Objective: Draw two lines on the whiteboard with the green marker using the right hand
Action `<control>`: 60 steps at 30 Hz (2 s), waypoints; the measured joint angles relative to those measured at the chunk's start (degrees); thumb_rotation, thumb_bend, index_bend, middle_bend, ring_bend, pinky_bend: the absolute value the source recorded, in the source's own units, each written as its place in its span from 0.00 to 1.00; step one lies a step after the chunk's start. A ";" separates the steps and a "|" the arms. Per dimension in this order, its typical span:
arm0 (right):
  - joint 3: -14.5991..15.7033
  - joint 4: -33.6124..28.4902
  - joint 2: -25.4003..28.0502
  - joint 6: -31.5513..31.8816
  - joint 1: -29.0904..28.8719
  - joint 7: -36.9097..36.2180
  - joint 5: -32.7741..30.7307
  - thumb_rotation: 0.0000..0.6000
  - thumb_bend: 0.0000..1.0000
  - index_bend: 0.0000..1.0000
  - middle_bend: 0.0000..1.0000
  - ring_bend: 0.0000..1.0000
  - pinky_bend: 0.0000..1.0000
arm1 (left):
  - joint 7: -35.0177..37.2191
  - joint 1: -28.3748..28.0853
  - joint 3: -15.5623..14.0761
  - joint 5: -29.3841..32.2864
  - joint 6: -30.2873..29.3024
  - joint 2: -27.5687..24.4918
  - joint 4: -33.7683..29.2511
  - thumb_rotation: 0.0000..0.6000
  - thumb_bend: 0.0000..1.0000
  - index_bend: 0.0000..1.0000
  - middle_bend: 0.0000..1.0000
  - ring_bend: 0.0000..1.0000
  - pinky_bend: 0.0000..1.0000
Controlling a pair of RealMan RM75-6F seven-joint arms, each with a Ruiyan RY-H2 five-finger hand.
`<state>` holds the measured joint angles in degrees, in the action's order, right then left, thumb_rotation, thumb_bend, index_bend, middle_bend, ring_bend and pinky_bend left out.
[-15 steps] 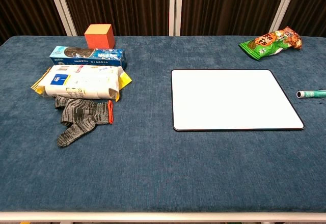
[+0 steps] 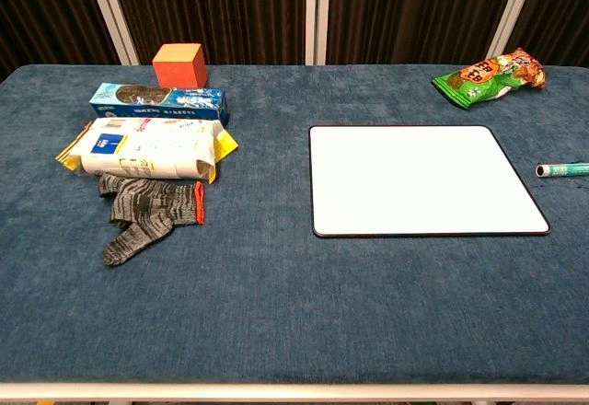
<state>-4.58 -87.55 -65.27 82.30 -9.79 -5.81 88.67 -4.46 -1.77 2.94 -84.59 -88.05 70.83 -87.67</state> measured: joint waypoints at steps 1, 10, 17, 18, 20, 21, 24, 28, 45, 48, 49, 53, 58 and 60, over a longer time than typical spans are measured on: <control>-0.40 1.13 -0.67 -1.67 -0.98 0.19 -0.66 1.00 0.19 0.25 0.31 0.15 0.04 | 0.01 -0.04 0.03 0.00 0.03 -0.01 -0.06 1.00 0.00 0.13 0.07 0.00 0.00; -2.45 18.33 -10.70 -16.07 -10.37 1.95 -4.66 1.00 0.20 0.32 0.33 0.15 0.04 | 0.19 0.58 -0.33 0.31 -0.34 -0.15 -0.20 1.00 0.00 0.13 0.07 0.00 0.00; -2.33 33.21 -20.06 -23.96 -15.83 4.32 -6.49 1.00 0.20 0.34 0.37 0.15 0.04 | -0.29 0.74 -0.42 0.78 -0.11 -0.50 -0.96 1.00 0.00 0.13 0.07 0.00 0.00; -2.19 34.80 -21.10 -24.57 -16.34 4.45 -6.54 1.00 0.21 0.36 0.38 0.15 0.04 | -0.35 0.75 -0.42 0.85 -0.07 -0.54 -1.07 1.00 0.00 0.13 0.07 0.00 0.00; -1.80 38.07 -23.29 -25.71 -17.34 4.62 -6.55 1.00 0.21 0.38 0.39 0.15 0.04 | -0.54 0.76 -0.41 0.98 0.04 -0.63 -1.27 1.00 0.00 0.13 0.07 0.00 0.00; -1.61 39.32 -24.14 -26.08 -17.68 4.63 -6.51 1.00 0.21 0.39 0.39 0.15 0.04 | -0.65 0.74 -0.41 1.03 0.11 -0.66 -1.37 1.00 0.00 0.13 0.07 0.00 0.00; -0.91 42.78 -26.52 -26.88 -18.54 4.40 -6.18 1.00 0.22 0.43 0.42 0.16 0.05 | -0.93 0.63 -0.37 1.07 0.26 -0.79 -1.66 1.00 0.00 0.13 0.07 0.00 0.00; -0.11 47.06 -29.13 -27.30 -19.22 3.70 -5.64 1.00 0.23 0.46 0.44 0.18 0.05 | -1.06 0.55 -0.30 1.11 0.36 -0.82 -1.74 1.00 0.00 0.13 0.07 0.00 0.00; 1.10 54.01 -33.11 -28.77 -21.04 1.42 -4.92 1.00 0.29 0.48 0.47 0.22 0.05 | -0.57 0.88 -0.38 1.61 0.40 -0.86 -1.64 1.00 0.00 0.13 0.07 0.00 0.00; 1.21 54.19 -33.26 -28.89 -21.14 1.41 -4.90 1.00 0.29 0.49 0.47 0.23 0.05 | -0.39 0.99 -0.45 1.65 0.38 -0.78 -1.42 1.00 0.00 0.13 0.07 0.00 0.00; 1.26 54.28 -33.31 -28.98 -21.15 1.46 -4.91 1.00 0.30 0.50 0.47 0.23 0.05 | -0.31 1.01 -0.47 1.64 0.37 -0.75 -1.37 1.00 0.00 0.13 0.07 0.00 0.00; 1.33 54.58 -33.51 -29.32 -21.23 1.72 -5.04 1.00 0.30 0.51 0.47 0.24 0.05 | 0.01 1.11 -0.54 1.65 0.37 -0.56 -0.99 1.00 0.00 0.13 0.07 0.00 0.00; 1.46 54.83 -33.77 -29.55 -21.28 2.13 -5.12 1.00 0.31 0.51 0.48 0.24 0.05 | 0.37 1.17 -0.57 1.71 0.46 -0.40 -0.66 1.00 0.00 0.13 0.07 0.00 0.00; 1.49 54.83 -33.79 -29.47 -21.29 2.17 -5.11 1.00 0.32 0.52 0.48 0.25 0.05 | 0.50 1.20 -0.59 1.68 0.44 -0.34 -0.49 1.00 0.00 0.13 0.07 0.00 0.00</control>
<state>-3.09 -32.72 -99.06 52.84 -31.08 -3.64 83.56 -3.96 -0.57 2.35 -82.91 -87.61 70.49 -88.16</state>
